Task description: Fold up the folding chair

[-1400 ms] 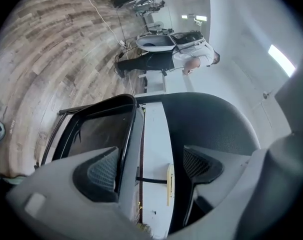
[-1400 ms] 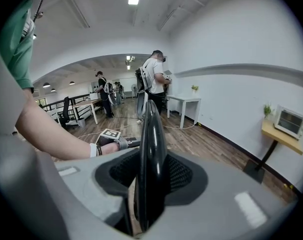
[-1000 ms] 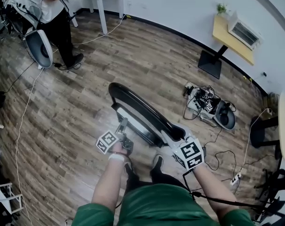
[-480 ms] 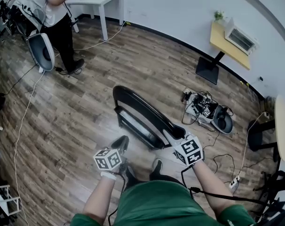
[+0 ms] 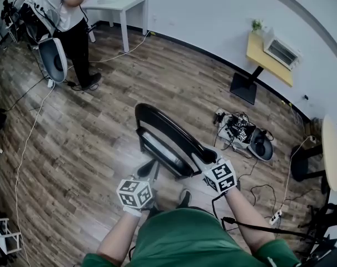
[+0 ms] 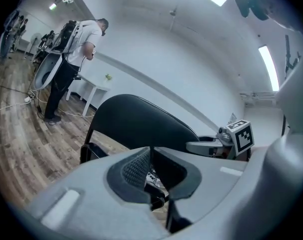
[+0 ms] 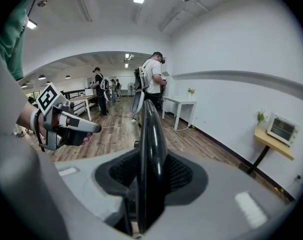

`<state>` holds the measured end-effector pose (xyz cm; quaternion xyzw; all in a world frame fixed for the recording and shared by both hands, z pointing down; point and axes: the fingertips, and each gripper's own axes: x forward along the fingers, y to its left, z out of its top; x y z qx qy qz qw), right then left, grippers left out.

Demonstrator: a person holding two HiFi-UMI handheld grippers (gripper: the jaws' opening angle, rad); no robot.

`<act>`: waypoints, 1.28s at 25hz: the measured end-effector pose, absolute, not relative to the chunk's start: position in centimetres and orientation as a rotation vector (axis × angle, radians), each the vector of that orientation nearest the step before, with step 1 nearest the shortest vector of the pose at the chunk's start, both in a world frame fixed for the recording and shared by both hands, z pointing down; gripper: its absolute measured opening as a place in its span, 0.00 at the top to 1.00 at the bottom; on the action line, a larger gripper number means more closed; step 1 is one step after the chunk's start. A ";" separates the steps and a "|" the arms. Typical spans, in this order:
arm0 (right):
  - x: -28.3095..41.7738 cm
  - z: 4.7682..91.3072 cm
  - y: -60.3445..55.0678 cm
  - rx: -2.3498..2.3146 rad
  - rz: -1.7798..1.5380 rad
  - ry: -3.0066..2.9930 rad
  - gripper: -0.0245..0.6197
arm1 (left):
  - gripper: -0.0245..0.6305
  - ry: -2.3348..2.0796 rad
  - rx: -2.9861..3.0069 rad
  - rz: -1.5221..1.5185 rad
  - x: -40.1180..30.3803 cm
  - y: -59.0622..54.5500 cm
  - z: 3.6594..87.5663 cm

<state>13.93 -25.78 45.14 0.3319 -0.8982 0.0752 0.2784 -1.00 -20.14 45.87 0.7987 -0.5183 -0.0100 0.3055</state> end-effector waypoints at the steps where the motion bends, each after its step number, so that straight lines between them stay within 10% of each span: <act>1: 13.9 45.2 -25.7 0.892 0.198 -2.409 0.73 | 0.92 -1.382 2.119 -0.019 -1.2 -20.1 45.8; 32: 14.0 45.0 -25.9 0.898 0.172 -2.415 0.73 | 0.92 -1.473 2.100 0.049 -2.5 -19.2 45.9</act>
